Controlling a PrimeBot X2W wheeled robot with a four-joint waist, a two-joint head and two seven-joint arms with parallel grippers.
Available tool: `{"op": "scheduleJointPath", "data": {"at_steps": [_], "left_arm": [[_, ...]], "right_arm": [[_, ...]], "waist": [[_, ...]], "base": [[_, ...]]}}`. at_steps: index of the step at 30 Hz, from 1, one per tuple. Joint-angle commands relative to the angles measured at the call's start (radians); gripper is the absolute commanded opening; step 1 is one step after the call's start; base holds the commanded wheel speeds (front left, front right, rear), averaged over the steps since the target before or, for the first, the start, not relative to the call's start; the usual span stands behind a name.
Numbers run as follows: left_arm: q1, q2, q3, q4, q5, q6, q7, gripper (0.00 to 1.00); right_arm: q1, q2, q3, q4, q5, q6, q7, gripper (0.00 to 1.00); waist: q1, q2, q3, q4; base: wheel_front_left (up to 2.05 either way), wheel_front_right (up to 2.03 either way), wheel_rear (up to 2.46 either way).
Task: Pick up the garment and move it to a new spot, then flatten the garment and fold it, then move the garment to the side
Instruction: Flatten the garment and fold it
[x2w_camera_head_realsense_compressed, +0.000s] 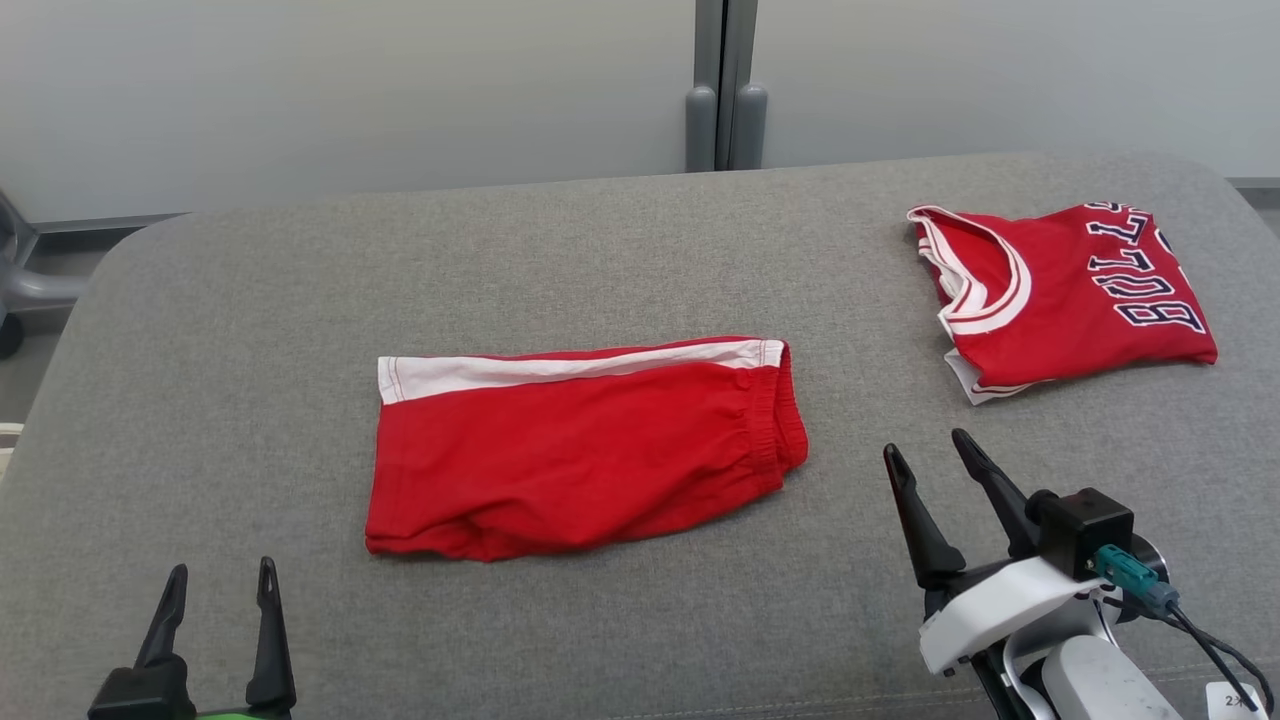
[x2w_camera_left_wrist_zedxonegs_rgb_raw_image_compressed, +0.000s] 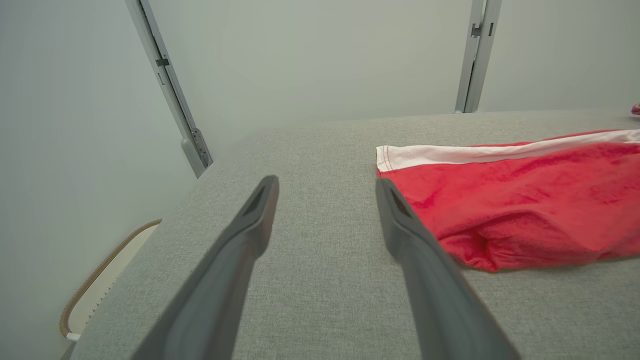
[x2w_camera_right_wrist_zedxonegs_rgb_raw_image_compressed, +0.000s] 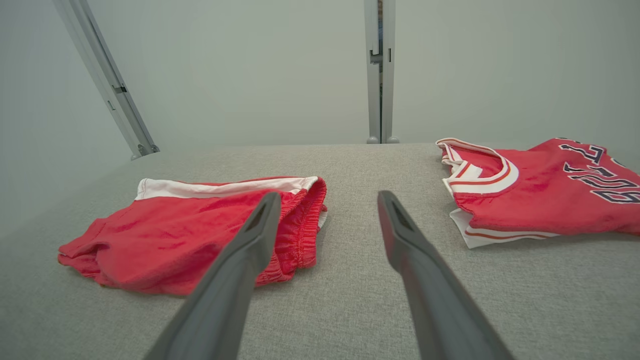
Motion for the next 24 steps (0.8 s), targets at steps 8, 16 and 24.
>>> {"op": "scheduleJointPath", "data": {"at_steps": [8, 16, 24], "left_arm": [[-0.013, 0.007, 0.019, 0.004, -0.006, -0.004, -0.009, 1.0], [-0.001, -0.007, 0.053, -0.022, -0.015, -0.019, -0.007, 1.0], [-0.002, -0.023, 0.06, -0.027, 0.006, -0.037, -0.007, 1.0]], "right_arm": [[-0.012, -0.001, 0.006, 0.009, 0.014, 0.0, -0.003, 1.0], [-0.013, -0.002, -0.001, 0.013, 0.013, 0.0, -0.003, 1.0], [-0.012, -0.007, -0.002, 0.016, 0.012, 0.0, -0.003, 1.0]], "waist": [[0.0, 0.0, 0.001, -0.006], [0.0, 0.0, 0.001, 0.0], [0.0, 0.0, 0.002, 0.008]], "base": [[0.0, 0.0, 0.0], [0.0, 0.0, 0.0], [0.0, 0.0, 0.0]]}}
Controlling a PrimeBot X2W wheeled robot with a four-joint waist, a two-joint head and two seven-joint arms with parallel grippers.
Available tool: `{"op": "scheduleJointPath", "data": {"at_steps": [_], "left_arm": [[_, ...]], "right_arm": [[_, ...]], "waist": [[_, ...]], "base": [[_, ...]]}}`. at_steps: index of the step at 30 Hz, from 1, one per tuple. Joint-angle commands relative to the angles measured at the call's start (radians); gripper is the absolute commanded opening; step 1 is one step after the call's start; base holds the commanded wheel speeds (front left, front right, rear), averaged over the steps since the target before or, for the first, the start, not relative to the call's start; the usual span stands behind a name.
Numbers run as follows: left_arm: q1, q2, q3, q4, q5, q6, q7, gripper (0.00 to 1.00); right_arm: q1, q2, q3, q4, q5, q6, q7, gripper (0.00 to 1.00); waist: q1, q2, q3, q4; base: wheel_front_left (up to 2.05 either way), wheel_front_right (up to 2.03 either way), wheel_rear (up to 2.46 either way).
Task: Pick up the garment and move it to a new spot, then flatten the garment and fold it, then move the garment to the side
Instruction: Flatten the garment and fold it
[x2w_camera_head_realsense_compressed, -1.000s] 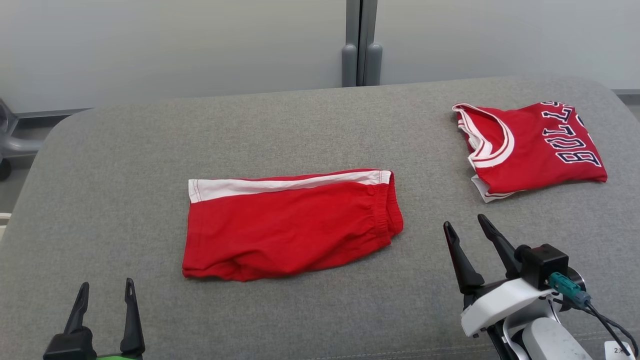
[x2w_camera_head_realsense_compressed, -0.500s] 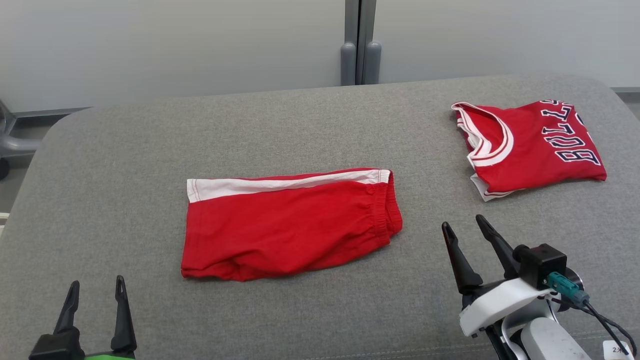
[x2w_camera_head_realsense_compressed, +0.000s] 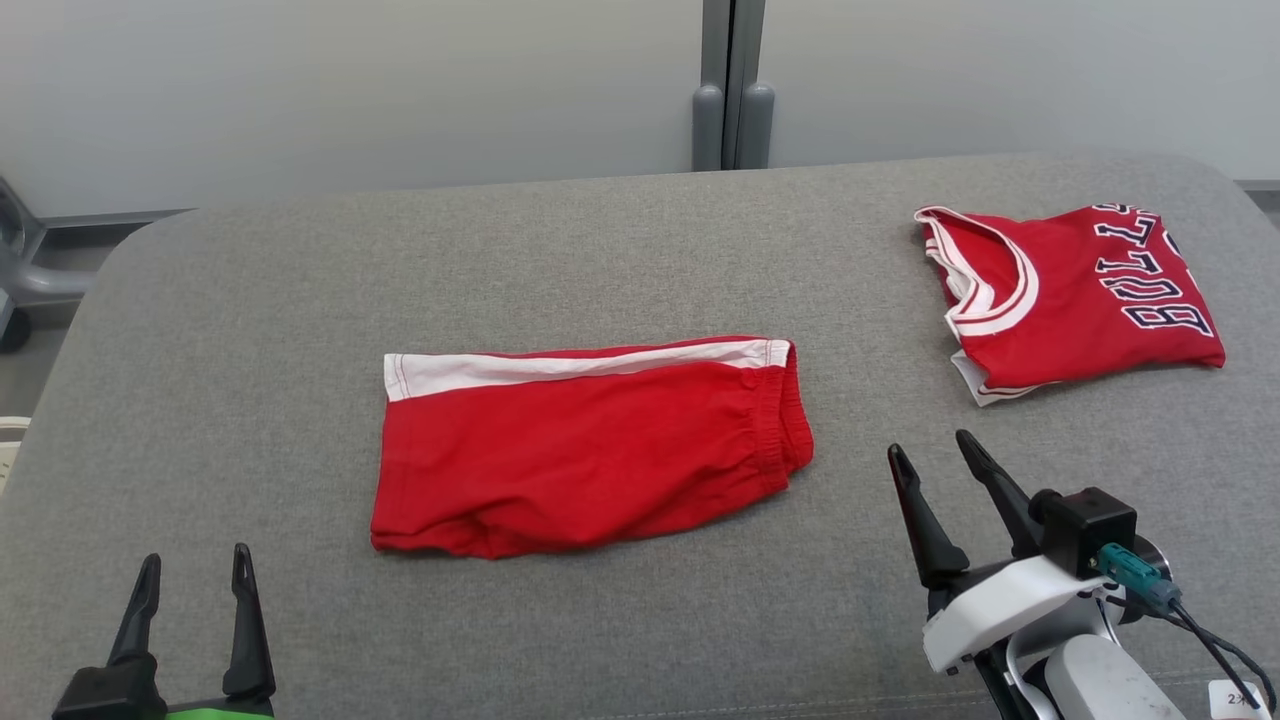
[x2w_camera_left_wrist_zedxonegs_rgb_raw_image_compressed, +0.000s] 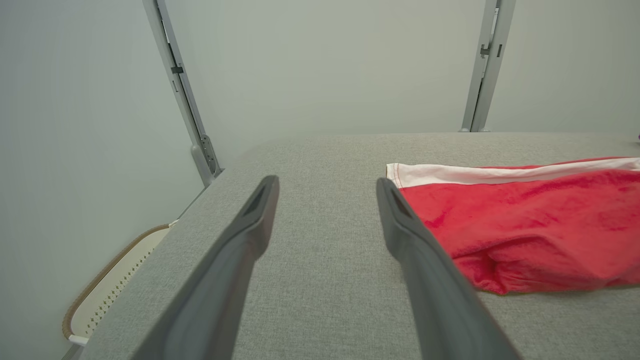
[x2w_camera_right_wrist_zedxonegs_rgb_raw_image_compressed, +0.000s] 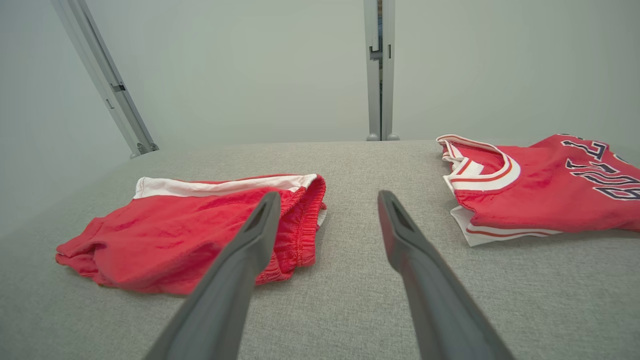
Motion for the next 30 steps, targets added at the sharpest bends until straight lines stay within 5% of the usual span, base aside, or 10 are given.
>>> {"op": "scheduleJointPath", "data": {"at_steps": [1, 14, 30], "left_arm": [[-0.001, -0.005, 0.004, -0.004, 0.013, -0.005, -0.003, 1.0], [-0.019, -0.022, 0.012, -0.013, 0.035, -0.019, -0.003, 1.0], [-0.106, -0.056, -0.028, 0.02, 0.053, -0.051, -0.003, 1.0]], "right_arm": [[-0.008, -0.005, -0.001, 0.005, 0.004, 0.0, -0.003, 1.0], [-0.13, 0.01, 0.059, 0.093, 0.008, 0.0, -0.003, 1.0], [-0.46, 0.081, 0.083, 0.61, -0.014, 0.0, -0.003, 1.0]], "waist": [[0.0, 0.0, 0.0, 0.002], [0.0, 0.0, 0.017, 0.015], [0.0, 0.0, 0.111, 0.125]], "base": [[0.0, 0.0, 0.0], [0.0, 0.0, 0.0], [0.0, 0.0, 0.0]]}}
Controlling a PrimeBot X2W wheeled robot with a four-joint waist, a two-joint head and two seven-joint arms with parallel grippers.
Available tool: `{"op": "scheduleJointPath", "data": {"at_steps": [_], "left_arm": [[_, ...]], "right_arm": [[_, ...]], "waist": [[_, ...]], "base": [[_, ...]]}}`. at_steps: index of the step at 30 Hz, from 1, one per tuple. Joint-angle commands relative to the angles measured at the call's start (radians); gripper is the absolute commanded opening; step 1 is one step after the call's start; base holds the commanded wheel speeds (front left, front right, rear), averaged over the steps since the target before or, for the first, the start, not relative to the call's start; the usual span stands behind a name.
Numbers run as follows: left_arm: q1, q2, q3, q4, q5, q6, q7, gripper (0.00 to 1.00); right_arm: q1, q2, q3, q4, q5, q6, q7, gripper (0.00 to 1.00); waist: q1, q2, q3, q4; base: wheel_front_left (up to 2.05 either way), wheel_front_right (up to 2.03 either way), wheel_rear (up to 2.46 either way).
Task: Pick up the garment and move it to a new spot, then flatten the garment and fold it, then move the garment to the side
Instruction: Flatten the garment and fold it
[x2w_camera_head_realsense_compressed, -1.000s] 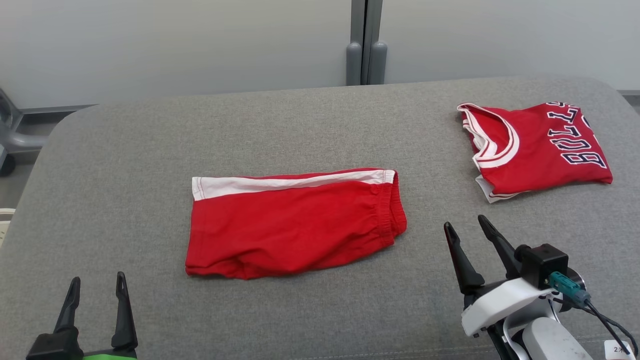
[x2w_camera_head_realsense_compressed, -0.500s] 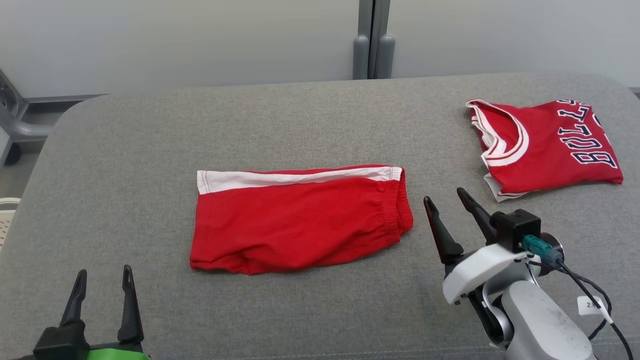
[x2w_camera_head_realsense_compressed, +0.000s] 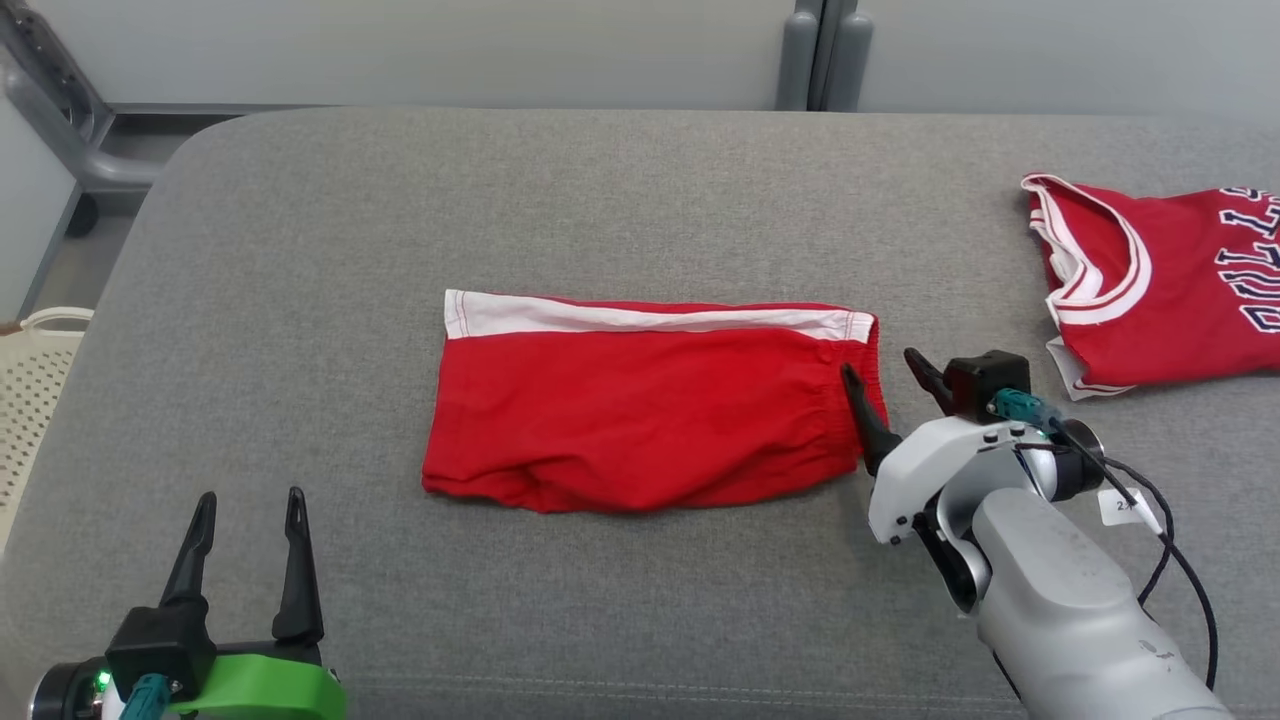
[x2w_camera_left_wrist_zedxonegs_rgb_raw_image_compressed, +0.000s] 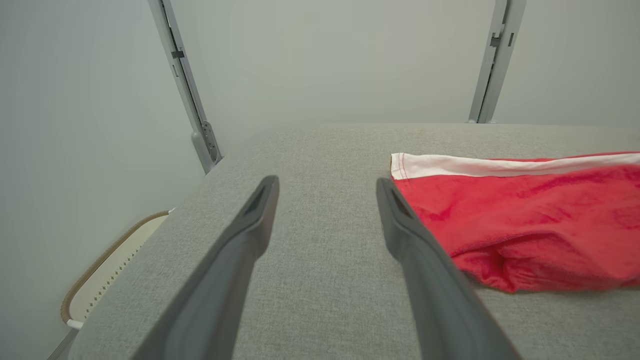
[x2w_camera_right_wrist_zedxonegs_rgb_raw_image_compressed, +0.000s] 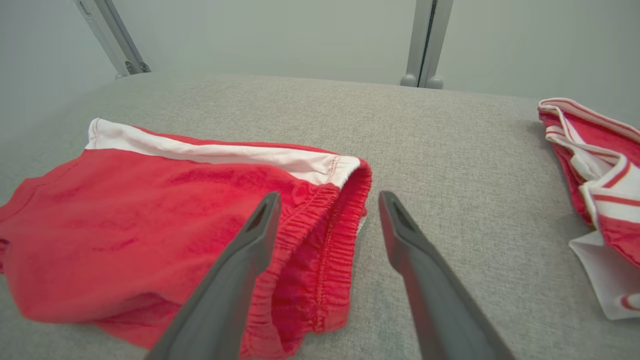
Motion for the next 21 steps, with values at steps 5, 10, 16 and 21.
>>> {"op": "scheduleJointPath", "data": {"at_steps": [5, 10, 16, 21], "left_arm": [[-0.027, -0.01, -0.002, 0.007, 0.009, -0.009, -0.003, 1.0], [-0.036, -0.012, 0.001, 0.009, 0.014, -0.015, -0.003, 1.0], [-0.041, -0.014, 0.006, 0.012, 0.02, -0.016, -0.003, 1.0], [-0.048, -0.016, 0.001, 0.02, 0.026, -0.021, -0.003, 1.0]], "right_arm": [[-0.068, 0.016, -0.004, 0.14, 0.012, 0.0, -0.001, 1.0], [-0.118, 0.026, -0.014, 0.26, 0.02, -0.001, 0.009, 1.0], [-0.153, 0.036, -0.004, 0.326, 0.047, 0.0, 0.044, 1.0], [-0.18, 0.041, 0.002, 0.351, 0.099, 0.0, 0.141, 1.0]], "waist": [[0.0, 0.0, 0.033, 0.037], [0.0, 0.0, 0.041, 0.047], [0.0, 0.0, 0.047, 0.049], [0.0, 0.0, 0.046, 0.055]], "base": [[0.0, 0.0, 0.0], [0.0, 0.0, 0.0], [0.0, 0.0, 0.0], [0.0, 0.0, 0.0]]}}
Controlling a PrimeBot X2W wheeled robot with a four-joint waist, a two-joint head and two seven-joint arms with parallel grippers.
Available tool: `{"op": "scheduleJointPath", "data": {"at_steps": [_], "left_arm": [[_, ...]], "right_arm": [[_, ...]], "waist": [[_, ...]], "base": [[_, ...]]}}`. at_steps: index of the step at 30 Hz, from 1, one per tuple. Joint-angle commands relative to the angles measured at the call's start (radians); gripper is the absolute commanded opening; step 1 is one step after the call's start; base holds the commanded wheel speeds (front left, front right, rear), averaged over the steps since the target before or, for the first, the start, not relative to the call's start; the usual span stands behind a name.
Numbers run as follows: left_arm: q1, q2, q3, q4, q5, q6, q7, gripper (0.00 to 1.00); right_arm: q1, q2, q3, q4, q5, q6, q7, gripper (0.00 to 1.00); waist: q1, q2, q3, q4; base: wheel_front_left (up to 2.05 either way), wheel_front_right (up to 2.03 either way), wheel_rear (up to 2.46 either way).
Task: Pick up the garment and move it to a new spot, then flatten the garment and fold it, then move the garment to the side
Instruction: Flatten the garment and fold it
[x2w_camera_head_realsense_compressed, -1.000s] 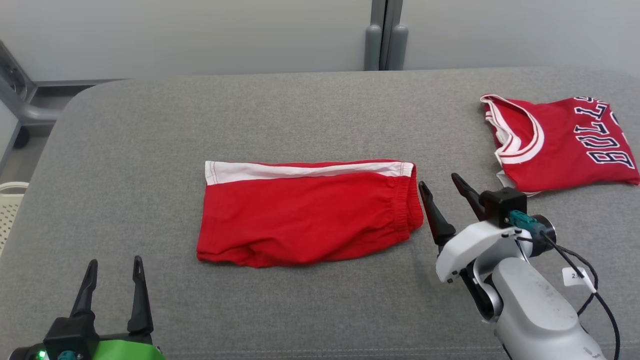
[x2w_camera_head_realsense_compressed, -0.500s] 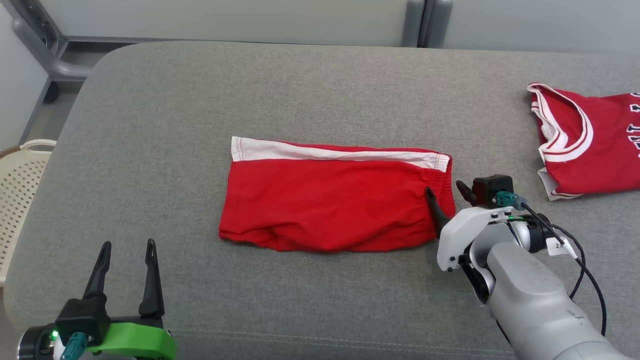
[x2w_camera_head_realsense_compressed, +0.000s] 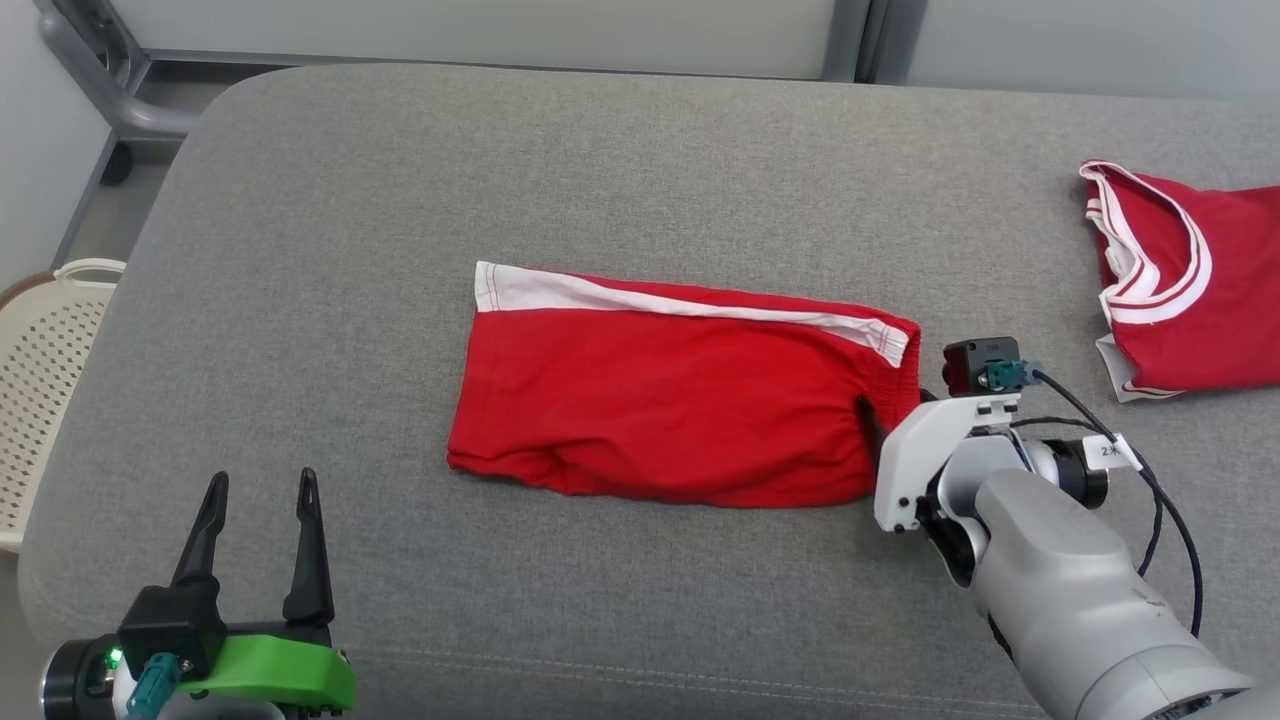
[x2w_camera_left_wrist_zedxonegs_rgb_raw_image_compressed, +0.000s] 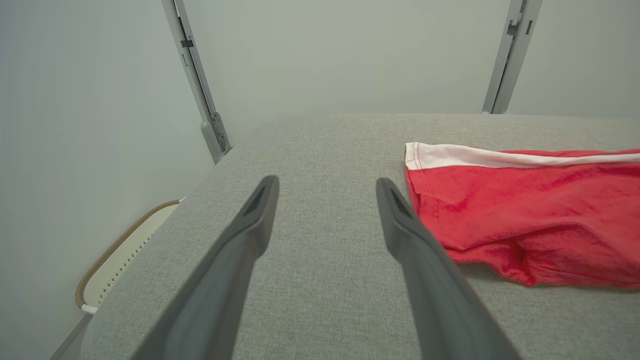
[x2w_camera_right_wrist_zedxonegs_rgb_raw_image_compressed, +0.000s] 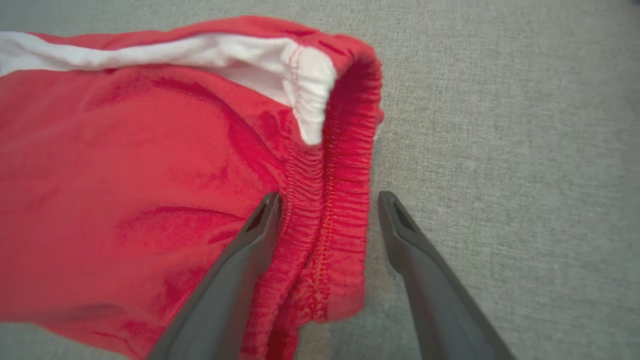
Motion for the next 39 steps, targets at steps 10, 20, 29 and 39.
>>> {"op": "scheduleJointPath", "data": {"at_steps": [10, 20, 29, 39], "left_arm": [[-0.018, -0.002, -0.013, 0.019, 0.014, -0.013, -0.002, 1.0], [-0.01, 0.002, -0.011, 0.037, 0.014, -0.016, -0.002, 1.0], [0.019, -0.001, -0.005, 0.036, 0.016, -0.013, -0.002, 1.0], [0.017, -0.01, -0.013, 0.034, 0.009, -0.013, -0.002, 1.0]], "right_arm": [[-0.036, 0.001, 0.048, -0.01, 0.149, 0.0, 0.176, 1.0], [-0.042, -0.003, 0.084, -0.003, 0.222, 0.0, 0.226, 0.0], [-0.012, -0.121, 0.147, -0.08, 0.295, -0.001, 0.286, 0.0], [0.017, -0.285, 0.273, -0.289, 0.451, -0.001, 0.425, 0.0]], "waist": [[0.0, 0.0, -0.004, 0.023], [0.0, 0.0, -0.021, 0.028], [0.0, 0.0, -0.053, -0.002], [0.0, 0.0, -0.052, -0.043]], "base": [[0.0, 0.0, 0.0], [0.0, 0.0, 0.0], [0.0, 0.0, 0.0], [0.0, 0.0, 0.0]]}}
